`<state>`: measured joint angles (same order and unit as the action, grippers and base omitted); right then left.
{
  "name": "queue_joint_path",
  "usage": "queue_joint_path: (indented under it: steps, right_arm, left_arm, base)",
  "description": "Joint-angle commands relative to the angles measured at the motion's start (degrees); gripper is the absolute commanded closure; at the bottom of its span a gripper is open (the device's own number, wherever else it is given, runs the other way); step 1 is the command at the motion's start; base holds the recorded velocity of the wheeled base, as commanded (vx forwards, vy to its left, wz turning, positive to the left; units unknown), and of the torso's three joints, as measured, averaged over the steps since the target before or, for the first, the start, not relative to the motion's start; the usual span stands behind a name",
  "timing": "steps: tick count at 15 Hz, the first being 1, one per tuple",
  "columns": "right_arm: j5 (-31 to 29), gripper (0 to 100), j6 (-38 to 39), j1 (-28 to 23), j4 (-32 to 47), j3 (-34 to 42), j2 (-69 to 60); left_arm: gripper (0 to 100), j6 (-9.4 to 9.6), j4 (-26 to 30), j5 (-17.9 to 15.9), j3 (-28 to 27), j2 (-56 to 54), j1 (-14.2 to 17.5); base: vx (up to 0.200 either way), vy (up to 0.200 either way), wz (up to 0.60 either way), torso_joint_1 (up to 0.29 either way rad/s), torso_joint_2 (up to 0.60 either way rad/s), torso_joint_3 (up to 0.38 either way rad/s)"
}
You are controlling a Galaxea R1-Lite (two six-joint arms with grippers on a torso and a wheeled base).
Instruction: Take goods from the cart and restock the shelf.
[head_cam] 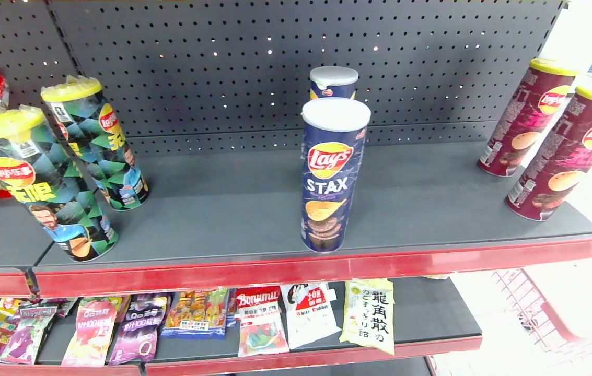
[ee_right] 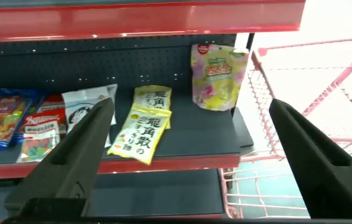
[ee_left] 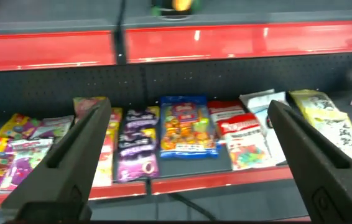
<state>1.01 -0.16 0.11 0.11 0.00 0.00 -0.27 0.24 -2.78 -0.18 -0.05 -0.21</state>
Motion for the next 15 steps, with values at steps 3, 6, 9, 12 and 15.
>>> queue_joint_path:
  steps: [3,6,9,12,15]
  right_arm:
    - [0.0,0,-0.1,0.1,0.0,0.0,0.1]
    - [0.0,0,-0.1,0.0,0.0,0.0,0.1]
    - [-0.6,0,0.0,0.0,0.0,0.0,0.1]
    - [-0.7,0,0.1,0.0,0.0,0.0,0.1]
    - [-0.7,0,0.1,0.0,0.0,0.0,0.0]
  left_arm:
    - [0,0.0,0.0,0.0,0.0,0.0,-0.1]
    - [0,0.09,0.0,0.0,0.0,0.0,-0.1]
    - [0,0.09,0.0,0.1,0.0,0.0,0.0]
    - [0,0.09,0.0,0.1,0.0,0.0,-0.1]
    - [0,0.09,0.0,0.1,0.0,0.0,-0.1]
  base:
    - [0.0,0.0,0.0,0.0,0.0,0.0]
    - [0.0,0.0,0.0,0.0,0.0,0.0]
    - [0.0,0.0,0.0,0.0,0.0,0.0]
    - [0.0,0.0,0.0,0.0,0.0,0.0]
    - [0.0,0.0,0.0,0.0,0.0,0.0]
